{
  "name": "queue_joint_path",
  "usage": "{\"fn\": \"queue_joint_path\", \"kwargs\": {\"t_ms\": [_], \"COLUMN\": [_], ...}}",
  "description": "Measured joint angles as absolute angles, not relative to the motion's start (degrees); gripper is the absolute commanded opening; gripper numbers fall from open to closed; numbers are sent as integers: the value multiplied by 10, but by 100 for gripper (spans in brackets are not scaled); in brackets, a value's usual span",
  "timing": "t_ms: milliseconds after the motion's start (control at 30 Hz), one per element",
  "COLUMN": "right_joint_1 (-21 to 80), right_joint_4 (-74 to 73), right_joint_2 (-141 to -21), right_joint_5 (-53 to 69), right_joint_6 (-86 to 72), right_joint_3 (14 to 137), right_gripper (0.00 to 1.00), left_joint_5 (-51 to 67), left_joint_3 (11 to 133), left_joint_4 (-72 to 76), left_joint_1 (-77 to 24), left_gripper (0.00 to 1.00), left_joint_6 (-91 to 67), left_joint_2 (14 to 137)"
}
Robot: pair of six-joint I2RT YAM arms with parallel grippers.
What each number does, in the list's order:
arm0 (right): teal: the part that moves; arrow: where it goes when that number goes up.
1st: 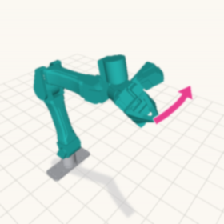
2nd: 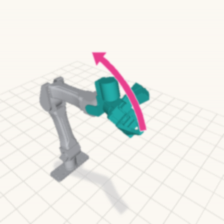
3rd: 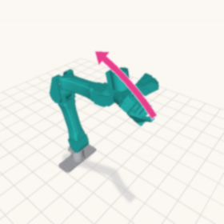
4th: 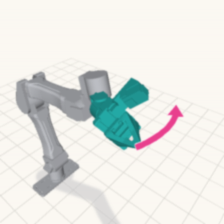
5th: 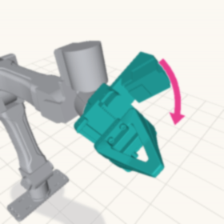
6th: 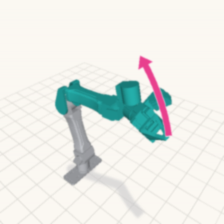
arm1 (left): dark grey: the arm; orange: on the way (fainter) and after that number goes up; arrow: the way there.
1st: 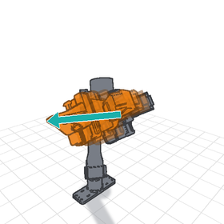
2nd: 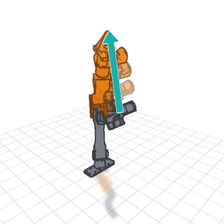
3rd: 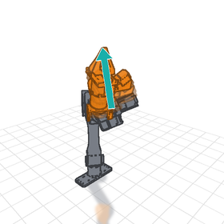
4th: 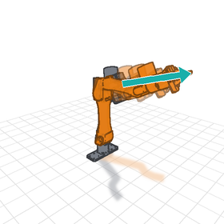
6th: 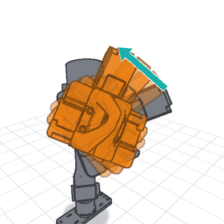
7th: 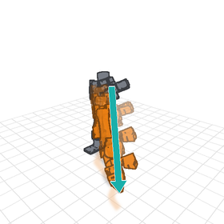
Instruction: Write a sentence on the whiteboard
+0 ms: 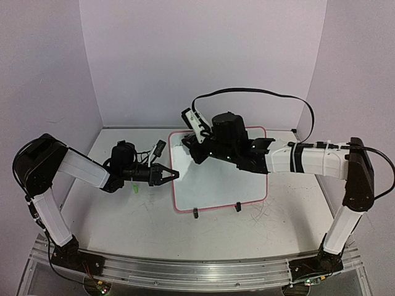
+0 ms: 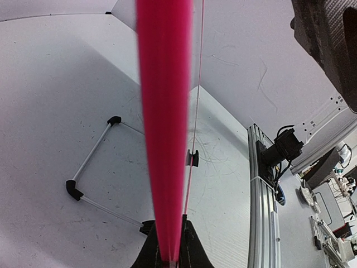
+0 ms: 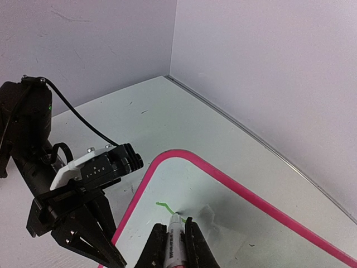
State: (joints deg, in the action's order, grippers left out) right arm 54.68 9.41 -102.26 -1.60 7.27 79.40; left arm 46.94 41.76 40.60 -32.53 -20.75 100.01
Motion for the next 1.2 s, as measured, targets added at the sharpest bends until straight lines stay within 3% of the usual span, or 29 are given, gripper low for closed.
{"fn": "queue_joint_path", "kwargs": {"t_ms": [1200], "right_joint_1": [549], "right_joint_4": [95], "right_joint_2": [-1030], "right_joint_5": [-30], "right_joint_6": [66], "right_joint_3": [798], "right_gripper": [0], "left_joint_5": [469], "left_joint_3": [418], "left_joint_4": [404], "left_joint_1": [-325], "left_gripper": [0], "left_joint_6": [-207], "left_joint_2": [997]}}
